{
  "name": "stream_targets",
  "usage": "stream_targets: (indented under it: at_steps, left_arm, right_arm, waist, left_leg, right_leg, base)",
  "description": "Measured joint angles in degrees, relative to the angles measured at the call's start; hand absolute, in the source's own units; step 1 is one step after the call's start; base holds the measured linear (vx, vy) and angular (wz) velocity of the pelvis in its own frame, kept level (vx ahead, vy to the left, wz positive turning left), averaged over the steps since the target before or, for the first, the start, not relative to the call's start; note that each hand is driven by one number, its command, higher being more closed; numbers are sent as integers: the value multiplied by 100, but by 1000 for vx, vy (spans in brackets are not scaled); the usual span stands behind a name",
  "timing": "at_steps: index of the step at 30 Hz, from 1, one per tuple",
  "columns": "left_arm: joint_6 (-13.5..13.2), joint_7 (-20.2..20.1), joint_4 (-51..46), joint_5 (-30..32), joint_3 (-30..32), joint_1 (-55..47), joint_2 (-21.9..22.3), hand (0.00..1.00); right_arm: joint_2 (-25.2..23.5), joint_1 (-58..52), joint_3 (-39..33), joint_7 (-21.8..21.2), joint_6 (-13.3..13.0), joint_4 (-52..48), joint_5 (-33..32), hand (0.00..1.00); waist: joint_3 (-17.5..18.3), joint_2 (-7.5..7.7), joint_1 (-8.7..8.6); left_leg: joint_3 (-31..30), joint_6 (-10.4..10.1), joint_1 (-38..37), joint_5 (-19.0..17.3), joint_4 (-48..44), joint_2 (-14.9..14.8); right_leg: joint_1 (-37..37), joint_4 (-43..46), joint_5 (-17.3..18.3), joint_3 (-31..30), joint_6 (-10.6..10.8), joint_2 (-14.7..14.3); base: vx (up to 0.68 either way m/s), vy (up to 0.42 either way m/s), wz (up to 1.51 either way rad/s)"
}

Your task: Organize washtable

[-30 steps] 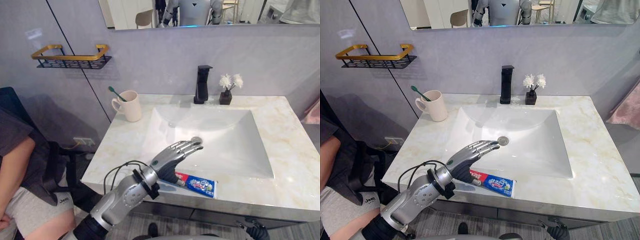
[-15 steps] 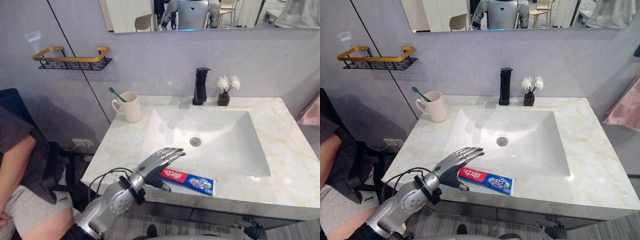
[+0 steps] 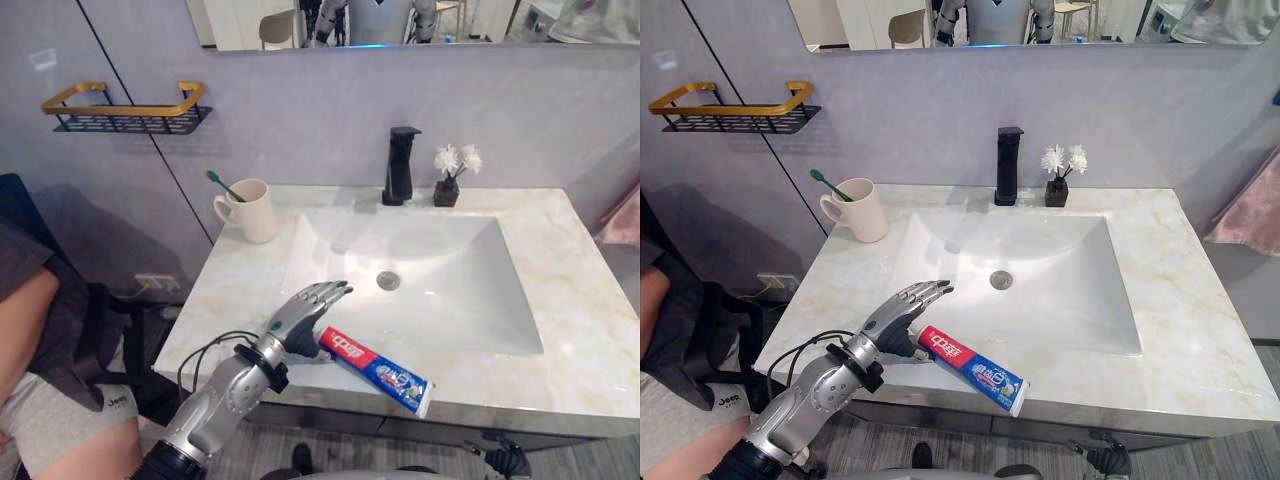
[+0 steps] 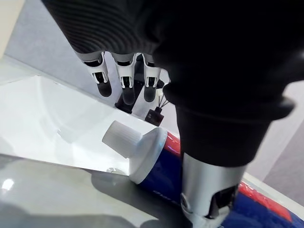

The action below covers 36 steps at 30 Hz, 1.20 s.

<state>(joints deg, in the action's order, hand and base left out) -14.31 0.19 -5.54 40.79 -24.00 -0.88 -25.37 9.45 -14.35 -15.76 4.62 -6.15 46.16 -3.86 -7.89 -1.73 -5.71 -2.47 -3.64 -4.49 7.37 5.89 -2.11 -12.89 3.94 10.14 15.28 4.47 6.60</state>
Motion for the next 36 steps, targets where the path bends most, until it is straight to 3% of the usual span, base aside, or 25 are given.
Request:
stream_targets:
  at_steps: [7, 8, 15, 18, 23, 30, 36]
  left_arm:
    - [-117, -99, 605, 489, -320, 151, -115, 0]
    - [-152, -125, 607, 506, -368, 172, -148, 100]
    - [-513, -134, 587, 493, -574, 226, -396, 100]
    - [-472, -137, 613, 485, -703, 439, -425, 100]
    - [-369, -151, 611, 409, -696, 581, -483, 100]
    - [-148, -124, 608, 274, -523, 408, -376, 100]
    - [234, 110, 452, 267, 420, 156, 208, 100]
  right_arm:
    - [64, 47, 4, -103, -2, 1, 0, 0]
    - [74, 48, 4, -105, -1, 1, 0, 0]
    - [200, 53, 115, -127, -1, 8, -2, 0]
    - [226, 77, 155, -162, -1, 13, -2, 0]
    - [236, 176, 279, -208, -2, 17, -2, 0]
    - [201, 225, 172, -203, -1, 18, -58, 0]
    - [-74, 252, -1632, 177, -7, -288, -546, 0]
  waist:
    - [-32, -53, -21]
    - [-33, -58, -18]
    - [-33, -79, -36]
    - [-32, -81, -64]
    - [-20, -101, -256]
    - [-23, -105, -282]
    - [-47, -72, -271]
  left_leg:
    - [121, -8, -35, -51, 2, -2]
    - [123, -19, -34, -62, 2, -1]
    - [213, 7, -36, -100, 2, 4]
    - [259, 11, -40, -111, 3, 7]
    - [298, 3, -55, -128, 3, 9]
    - [427, -9, -126, -164, 4, -1]
    - [458, -18, -105, -190, 5, -48]
  right_leg:
    - [12, -46, -24, -125, 15, 11]
    - [11, -53, -25, -128, 17, 12]
    - [16, -126, -39, -202, 18, 18]
    - [25, -143, -40, -242, 18, 23]
    - [14, -200, -65, -301, 18, -2]
    - [-1, -202, -77, -427, 1, -28]
    - [36, -204, -79, -456, 5, -33]
  base:
    - [-8, 1, -9]
    - [1, -5, -3]
    - [16, -12, -6]
    - [4, -11, -6]
    - [1, -22, -8]
    - [-10, -19, -10]
    - [-12, -5, -1]
